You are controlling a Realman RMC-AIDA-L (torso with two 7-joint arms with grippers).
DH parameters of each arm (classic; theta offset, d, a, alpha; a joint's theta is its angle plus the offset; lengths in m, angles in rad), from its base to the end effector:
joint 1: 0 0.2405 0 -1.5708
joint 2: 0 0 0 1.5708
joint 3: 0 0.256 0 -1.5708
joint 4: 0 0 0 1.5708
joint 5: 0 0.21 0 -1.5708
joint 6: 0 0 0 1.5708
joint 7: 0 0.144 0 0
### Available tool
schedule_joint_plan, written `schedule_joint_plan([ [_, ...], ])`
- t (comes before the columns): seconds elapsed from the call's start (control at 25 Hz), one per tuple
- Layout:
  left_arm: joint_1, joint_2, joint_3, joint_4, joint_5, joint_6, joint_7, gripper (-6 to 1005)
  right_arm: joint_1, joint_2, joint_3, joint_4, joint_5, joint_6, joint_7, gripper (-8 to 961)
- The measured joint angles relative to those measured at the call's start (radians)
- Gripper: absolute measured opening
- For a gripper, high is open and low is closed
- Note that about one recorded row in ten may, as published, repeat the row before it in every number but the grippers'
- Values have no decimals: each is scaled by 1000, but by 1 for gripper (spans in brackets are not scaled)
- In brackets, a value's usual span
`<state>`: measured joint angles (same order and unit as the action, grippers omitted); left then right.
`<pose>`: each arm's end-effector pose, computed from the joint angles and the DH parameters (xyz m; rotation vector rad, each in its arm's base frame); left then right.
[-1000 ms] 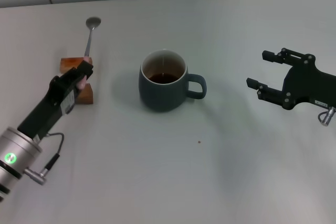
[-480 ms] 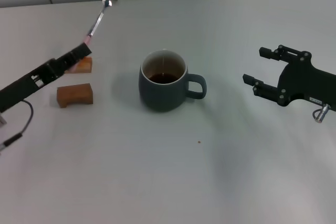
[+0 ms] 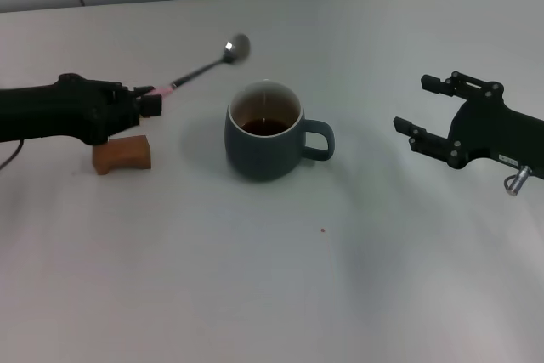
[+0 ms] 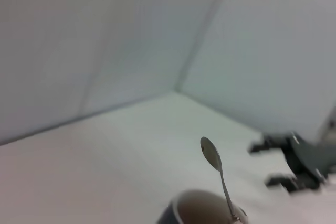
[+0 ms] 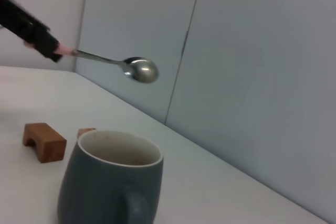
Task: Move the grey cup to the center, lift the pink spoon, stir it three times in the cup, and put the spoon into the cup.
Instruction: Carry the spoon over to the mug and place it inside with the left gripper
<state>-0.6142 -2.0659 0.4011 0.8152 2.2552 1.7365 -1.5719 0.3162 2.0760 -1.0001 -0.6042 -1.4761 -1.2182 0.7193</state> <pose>-0.2577 0.3410 0.0493 -2.7086 -0.7553 -0.6486 0.3079 0.3172 -0.0077 -2.3644 0.1310 0.5147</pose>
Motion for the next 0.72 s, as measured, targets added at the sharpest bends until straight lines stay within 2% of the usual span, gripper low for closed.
schedule_joint_plan([
  [0.12, 14, 0, 178, 164, -24, 27, -32, 136, 1, 1, 0, 0, 0, 8, 0, 682],
  [0.48, 22, -2, 487, 516, -11, 27, -179, 136, 2, 1, 12, 3, 2, 23, 1, 682],
  [0.72, -4, -4, 657, 730, 106, 22, -244, 136, 3, 1, 12, 4, 2, 28, 1, 682],
])
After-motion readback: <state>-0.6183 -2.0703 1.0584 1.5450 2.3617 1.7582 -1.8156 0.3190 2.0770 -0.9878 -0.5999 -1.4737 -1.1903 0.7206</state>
